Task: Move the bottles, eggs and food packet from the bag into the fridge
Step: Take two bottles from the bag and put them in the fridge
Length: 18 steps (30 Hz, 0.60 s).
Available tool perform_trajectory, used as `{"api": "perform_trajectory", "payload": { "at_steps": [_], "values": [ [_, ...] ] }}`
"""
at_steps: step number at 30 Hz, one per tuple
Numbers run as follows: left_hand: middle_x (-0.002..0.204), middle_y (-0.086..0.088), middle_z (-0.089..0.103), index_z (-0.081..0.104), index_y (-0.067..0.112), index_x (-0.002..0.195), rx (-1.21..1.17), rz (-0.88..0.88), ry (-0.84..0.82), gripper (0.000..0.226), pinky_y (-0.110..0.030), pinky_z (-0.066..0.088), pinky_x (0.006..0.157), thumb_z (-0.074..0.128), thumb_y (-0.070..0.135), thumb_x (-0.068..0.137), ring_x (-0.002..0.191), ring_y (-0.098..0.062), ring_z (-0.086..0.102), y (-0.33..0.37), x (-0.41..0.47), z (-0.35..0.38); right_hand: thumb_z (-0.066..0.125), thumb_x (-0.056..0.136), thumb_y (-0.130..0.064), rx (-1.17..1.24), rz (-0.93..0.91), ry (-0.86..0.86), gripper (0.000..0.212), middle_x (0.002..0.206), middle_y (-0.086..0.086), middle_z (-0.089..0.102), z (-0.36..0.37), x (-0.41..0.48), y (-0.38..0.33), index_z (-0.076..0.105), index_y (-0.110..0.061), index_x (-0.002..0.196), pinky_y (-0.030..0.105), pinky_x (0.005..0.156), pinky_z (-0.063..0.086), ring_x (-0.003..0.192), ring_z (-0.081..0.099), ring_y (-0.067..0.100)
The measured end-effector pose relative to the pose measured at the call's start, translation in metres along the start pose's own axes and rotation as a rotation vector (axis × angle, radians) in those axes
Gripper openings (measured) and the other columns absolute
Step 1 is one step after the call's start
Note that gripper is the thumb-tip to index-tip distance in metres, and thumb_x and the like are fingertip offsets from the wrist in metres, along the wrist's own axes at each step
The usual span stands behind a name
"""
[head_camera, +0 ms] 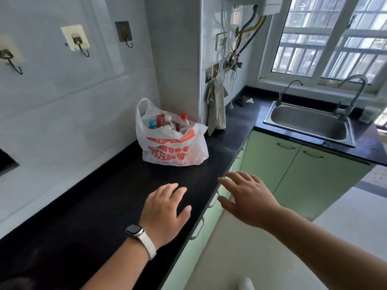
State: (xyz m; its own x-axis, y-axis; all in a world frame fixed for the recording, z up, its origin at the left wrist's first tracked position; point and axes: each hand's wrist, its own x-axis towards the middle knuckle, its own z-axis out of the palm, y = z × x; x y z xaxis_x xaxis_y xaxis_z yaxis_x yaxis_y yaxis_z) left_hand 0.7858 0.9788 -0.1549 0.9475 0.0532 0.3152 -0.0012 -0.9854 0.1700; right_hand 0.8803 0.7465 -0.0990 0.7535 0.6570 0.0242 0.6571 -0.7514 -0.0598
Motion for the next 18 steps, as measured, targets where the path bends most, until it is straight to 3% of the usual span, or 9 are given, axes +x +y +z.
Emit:
{"api": "perform_trajectory", "payload": {
  "at_steps": [7,18],
  "values": [
    [0.122,-0.005,0.067,0.066,0.018,0.123,0.058,-0.037,-0.021,0.052,-0.044,0.054,0.089,0.045,0.052,0.089,0.116,-0.025,0.062,0.000,0.066,0.023,0.029,0.096,-0.062,0.068,-0.054,-0.004,0.059,0.153,-0.008,0.033,0.012,0.063,0.049,0.030,-0.034,0.149,0.035,0.116,0.019,0.144,0.024,0.017],
    [0.116,0.003,0.063,0.059,0.021,0.123,0.142,-0.167,-0.029,0.050,-0.039,0.054,0.086,0.044,0.055,0.089,0.108,-0.020,0.059,0.030,0.207,0.042,0.025,0.090,-0.065,0.075,-0.199,0.058,0.062,0.144,-0.008,0.045,-0.006,0.184,0.176,0.040,-0.033,0.141,0.037,0.111,0.028,0.137,0.036,0.019]
  ]
}}
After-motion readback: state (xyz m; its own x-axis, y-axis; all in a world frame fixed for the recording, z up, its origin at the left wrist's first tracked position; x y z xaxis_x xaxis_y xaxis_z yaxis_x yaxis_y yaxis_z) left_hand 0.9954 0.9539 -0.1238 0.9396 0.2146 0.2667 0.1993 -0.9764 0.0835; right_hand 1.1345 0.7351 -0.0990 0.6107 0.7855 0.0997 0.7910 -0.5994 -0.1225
